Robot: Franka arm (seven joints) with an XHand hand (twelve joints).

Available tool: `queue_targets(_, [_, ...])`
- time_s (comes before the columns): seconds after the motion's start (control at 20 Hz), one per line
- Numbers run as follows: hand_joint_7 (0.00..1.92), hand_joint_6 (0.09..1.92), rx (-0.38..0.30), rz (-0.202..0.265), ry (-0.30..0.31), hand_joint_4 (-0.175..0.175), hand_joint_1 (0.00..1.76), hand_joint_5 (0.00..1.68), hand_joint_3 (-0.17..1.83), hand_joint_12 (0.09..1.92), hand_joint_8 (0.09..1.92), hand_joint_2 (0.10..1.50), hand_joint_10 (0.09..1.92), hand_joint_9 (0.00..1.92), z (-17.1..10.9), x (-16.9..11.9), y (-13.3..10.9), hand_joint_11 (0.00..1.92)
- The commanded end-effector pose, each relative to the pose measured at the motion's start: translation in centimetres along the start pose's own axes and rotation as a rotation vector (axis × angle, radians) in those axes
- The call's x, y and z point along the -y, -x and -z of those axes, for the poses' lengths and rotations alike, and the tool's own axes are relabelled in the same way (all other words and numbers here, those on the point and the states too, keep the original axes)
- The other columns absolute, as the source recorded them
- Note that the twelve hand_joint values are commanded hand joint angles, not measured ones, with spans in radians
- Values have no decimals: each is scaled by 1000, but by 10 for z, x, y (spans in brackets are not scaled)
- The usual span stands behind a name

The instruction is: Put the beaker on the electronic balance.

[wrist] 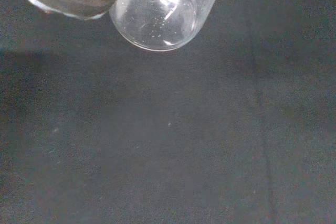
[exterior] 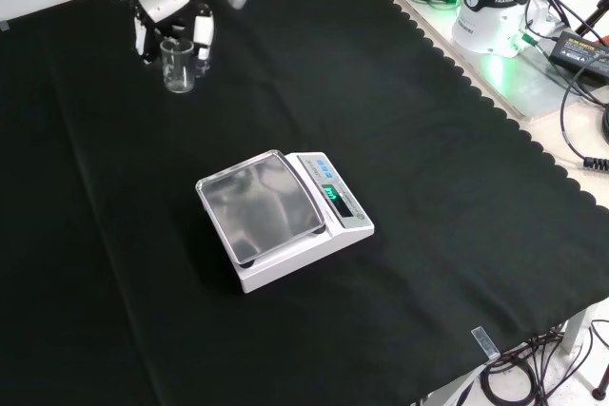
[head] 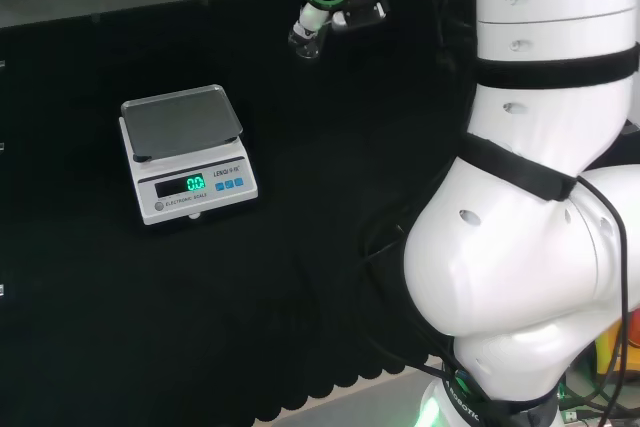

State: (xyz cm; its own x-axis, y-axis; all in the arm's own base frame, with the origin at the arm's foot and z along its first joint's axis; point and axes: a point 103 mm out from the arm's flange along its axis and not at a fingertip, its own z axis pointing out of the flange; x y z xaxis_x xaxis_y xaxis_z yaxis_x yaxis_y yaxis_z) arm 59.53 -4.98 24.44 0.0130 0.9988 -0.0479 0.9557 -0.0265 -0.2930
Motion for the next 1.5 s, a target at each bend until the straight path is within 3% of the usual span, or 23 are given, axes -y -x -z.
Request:
queue_targets(0.05, [1272,772,5,47,-22,-25,1126,1131,60,494,688,1016,87,1686,14,50,-19,1743])
queue_targets(0.45, [1267,783,2,83,-16,-7,1119,1126,58,486,693,1019,87,1693,21,76,-7,1745])
queue_targets(0.55, [1267,783,27,61,-16,-6,1119,1125,57,486,694,1020,87,1694,23,77,-23,1745])
queue_targets(0.65, [1267,784,37,73,-22,-6,1119,1125,57,485,694,1020,87,1695,26,78,-40,1745])
queue_targets(0.8, [1267,784,15,128,-21,-6,1119,1125,57,485,695,1020,87,1695,29,79,-50,1745])
queue_targets(1.4, [1268,784,121,287,-63,-4,1119,1125,56,482,698,1020,87,1698,46,58,-107,1744])
queue_targets(1.5, [1268,784,137,331,-79,-4,1119,1125,56,481,698,1020,87,1698,46,53,-117,1744])
